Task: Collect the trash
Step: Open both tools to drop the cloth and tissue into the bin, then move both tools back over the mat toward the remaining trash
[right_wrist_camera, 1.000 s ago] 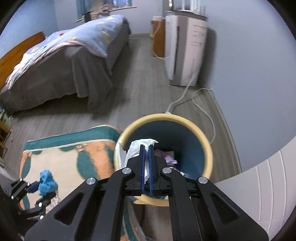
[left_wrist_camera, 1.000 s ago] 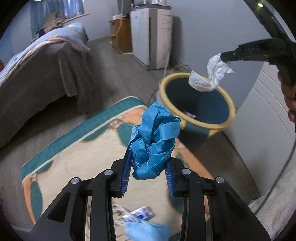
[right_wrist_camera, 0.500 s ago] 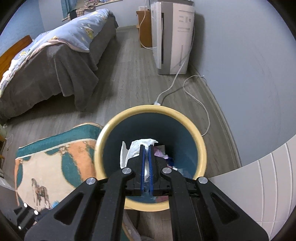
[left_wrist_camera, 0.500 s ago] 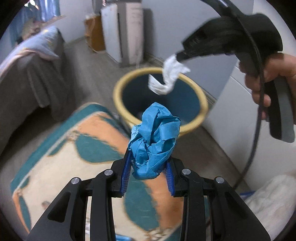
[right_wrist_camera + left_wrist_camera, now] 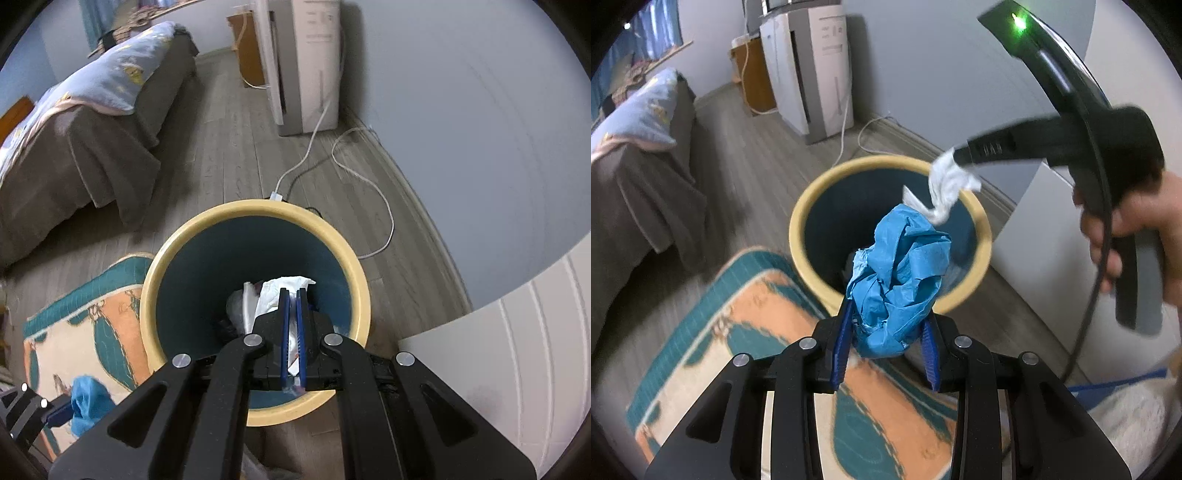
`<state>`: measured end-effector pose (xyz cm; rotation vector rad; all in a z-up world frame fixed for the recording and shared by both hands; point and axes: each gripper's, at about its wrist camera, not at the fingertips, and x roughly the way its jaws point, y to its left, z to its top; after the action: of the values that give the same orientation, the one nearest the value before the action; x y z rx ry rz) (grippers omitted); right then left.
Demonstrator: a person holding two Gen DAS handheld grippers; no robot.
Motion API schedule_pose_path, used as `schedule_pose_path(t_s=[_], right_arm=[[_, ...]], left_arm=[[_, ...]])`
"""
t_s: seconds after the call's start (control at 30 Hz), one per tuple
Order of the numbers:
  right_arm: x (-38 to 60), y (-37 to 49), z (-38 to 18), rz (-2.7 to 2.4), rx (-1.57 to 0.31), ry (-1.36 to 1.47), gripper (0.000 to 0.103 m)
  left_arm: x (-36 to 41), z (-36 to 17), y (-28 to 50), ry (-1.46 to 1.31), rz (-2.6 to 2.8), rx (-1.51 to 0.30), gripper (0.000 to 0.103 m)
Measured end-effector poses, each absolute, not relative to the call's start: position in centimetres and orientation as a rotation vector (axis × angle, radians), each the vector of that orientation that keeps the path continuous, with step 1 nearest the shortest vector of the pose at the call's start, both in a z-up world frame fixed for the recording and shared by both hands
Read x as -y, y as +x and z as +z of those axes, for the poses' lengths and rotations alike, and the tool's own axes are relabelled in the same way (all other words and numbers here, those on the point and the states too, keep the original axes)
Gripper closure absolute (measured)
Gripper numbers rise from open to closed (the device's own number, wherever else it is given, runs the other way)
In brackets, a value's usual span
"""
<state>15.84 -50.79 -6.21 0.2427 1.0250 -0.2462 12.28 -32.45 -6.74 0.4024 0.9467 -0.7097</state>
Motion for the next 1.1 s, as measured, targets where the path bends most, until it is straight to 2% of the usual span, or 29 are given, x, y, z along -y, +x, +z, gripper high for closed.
schedule_pose_path(t_s=[0.4,0.63,0.67,0.7,0.73,0.87,0.97,1.03,1.07,1.1], right_arm=[[51.0,16.4,-8.3,-0.302,-1.067,0.255,0.1],[50.1,17.6,-9.0,-0.256,-1.06,0.258,0.1],[50.0,17.8,-8.9,-0.249,-1.053,0.26,0.1],[50.0,17.9,-8.9,-0.24,-1.047,0.262,0.1],[49.8,18.1,-8.9,-0.227,-1.045,0.265,0.1],[49.4,18.6,-9.5,-0.194,-1.064,0.265,0.1],[49.4,18.8,-10.0,-0.188,-1.093,0.276,0.097],[49.7,18.7,-10.2,-0.221,-1.105,0.266,0.079],[49.9,18.5,-10.2,-0.232,-1.102,0.272,0.06],[50.0,18.4,-10.2,-0.24,-1.099,0.277,0.048]], left_arm=[[34.9,-12.8,17.2,0.355,-0.621,-1.052,0.068],[35.5,-13.7,18.6,0.375,-0.597,-1.021,0.066],[35.4,-13.6,19.0,0.36,-0.589,-1.017,0.058],[35.2,-13.5,19.3,0.347,-0.578,-1.011,0.045],[35.0,-13.3,19.5,0.33,-0.567,-1.001,0.04],[34.2,-13.0,20.1,0.302,-0.552,-0.982,0.025],[34.1,-13.2,20.3,0.313,-0.528,-0.984,0.019],[34.0,-13.3,20.4,0.319,-0.514,-0.983,0.014],[33.9,-13.3,20.4,0.326,-0.504,-0.976,0.012],[33.9,-13.3,20.6,0.33,-0.497,-0.971,0.01]])
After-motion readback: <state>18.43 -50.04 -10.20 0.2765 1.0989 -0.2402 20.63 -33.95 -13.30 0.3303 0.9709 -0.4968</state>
